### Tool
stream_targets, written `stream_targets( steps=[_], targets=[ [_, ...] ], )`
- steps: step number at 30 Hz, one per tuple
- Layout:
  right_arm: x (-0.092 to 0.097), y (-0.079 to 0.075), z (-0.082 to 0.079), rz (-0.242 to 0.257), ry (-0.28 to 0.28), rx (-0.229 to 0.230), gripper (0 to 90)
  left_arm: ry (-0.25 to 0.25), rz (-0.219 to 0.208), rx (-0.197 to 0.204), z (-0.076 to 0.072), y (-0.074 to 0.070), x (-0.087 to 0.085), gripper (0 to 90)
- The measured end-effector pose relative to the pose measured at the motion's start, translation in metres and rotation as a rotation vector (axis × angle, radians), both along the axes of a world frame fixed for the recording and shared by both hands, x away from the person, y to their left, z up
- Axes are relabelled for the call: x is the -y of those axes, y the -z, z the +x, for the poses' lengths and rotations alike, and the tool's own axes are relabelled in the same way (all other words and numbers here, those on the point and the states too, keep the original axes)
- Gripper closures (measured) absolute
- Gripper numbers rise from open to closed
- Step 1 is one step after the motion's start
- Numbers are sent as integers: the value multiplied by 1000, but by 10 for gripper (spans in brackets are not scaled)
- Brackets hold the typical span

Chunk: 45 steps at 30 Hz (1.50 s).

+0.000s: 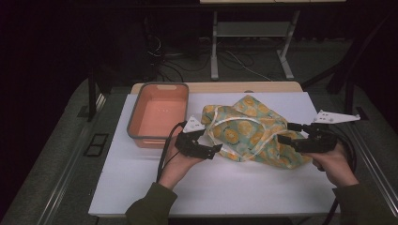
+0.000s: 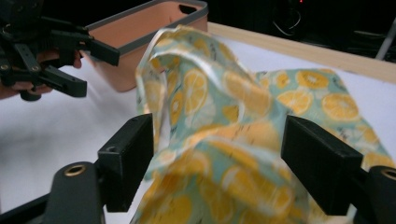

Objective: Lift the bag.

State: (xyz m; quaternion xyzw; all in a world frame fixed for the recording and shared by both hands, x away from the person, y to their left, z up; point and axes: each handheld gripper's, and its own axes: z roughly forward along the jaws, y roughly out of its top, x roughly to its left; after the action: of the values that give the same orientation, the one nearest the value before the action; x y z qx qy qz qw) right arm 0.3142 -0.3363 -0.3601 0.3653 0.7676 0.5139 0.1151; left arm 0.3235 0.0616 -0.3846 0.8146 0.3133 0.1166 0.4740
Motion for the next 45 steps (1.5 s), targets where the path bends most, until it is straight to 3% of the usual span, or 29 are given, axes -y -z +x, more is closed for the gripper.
stream_targets(
  steps=[10, 19, 22, 24, 32, 36, 45],
  targets=[
    [0, 25, -25, -21, -24, -5, 159, 45, -30, 8, -33, 9, -49, 66],
    [-2, 50, -37, -36, -53, -31, 123, 33, -49, -31, -48, 30, -85, 0],
    [-4, 57, -40, -41, -63, -36, 120, 36, -51, -32, -51, 34, -89, 0],
    [-5, 61, -42, -51, -60, -33, 120, 31, -41, -7, -52, 36, -91, 0],
    [-11, 74, -44, -68, -61, -38, 120, 60, -18, -32, -51, 45, -93, 0],
    [-16, 77, -45, -103, -71, -31, 120, 58, -14, -37, -50, 47, -94, 0],
    [-15, 77, -44, -98, -66, -27, 120, 68, -14, -47, -50, 47, -92, 0]
  ],
)
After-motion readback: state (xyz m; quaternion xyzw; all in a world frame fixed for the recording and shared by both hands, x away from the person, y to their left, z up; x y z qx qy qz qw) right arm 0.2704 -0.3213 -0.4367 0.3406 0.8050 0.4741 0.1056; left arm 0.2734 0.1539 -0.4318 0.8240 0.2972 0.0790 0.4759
